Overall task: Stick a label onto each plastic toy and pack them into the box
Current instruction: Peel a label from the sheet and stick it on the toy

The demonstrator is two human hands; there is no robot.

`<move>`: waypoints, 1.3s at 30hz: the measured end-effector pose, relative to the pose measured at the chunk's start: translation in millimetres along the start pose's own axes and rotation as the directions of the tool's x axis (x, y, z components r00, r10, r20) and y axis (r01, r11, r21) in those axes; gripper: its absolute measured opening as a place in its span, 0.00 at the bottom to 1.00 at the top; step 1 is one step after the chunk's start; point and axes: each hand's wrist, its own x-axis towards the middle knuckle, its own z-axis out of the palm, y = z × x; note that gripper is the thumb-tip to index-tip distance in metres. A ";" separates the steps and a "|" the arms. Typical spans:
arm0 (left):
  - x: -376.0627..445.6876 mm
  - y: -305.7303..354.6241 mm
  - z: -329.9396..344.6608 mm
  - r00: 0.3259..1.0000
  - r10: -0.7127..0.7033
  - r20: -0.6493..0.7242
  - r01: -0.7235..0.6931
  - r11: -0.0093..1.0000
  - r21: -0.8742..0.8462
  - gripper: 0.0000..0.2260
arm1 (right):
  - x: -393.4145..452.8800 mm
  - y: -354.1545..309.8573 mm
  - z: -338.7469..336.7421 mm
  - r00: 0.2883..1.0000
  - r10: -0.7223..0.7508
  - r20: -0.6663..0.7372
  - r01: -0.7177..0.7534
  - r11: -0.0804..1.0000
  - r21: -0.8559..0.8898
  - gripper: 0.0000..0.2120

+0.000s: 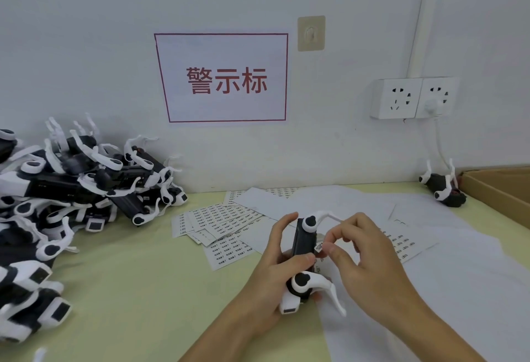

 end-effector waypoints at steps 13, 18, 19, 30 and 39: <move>-0.5 1.6 -1.7 0.991 0.070 0.111 -0.071 0.997 0.005 0.28 | -1.6 -1.4 -1.1 0.999 -0.039 0.034 0.033 0.987 0.154 0.12; -0.6 0.9 -1.5 0.989 0.095 0.113 -0.102 0.993 0.055 0.32 | -0.9 -1.3 -2.0 0.999 -0.008 0.042 0.002 0.990 0.143 0.11; -0.4 0.6 -1.2 0.989 0.101 0.106 -0.108 0.992 0.065 0.31 | -0.8 -0.8 -1.7 0.999 -0.006 0.037 0.001 0.991 0.133 0.11; 1.0 0.2 -0.3 0.990 0.104 0.098 -0.113 0.989 0.099 0.31 | 1.6 4.1 0.1 1.000 -0.012 0.017 0.011 0.999 0.043 0.11; 1.4 1.5 1.1 0.990 0.098 0.101 -0.106 0.991 0.079 0.31 | 0.4 5.7 3.2 1.000 -0.024 0.017 0.023 0.999 0.023 0.12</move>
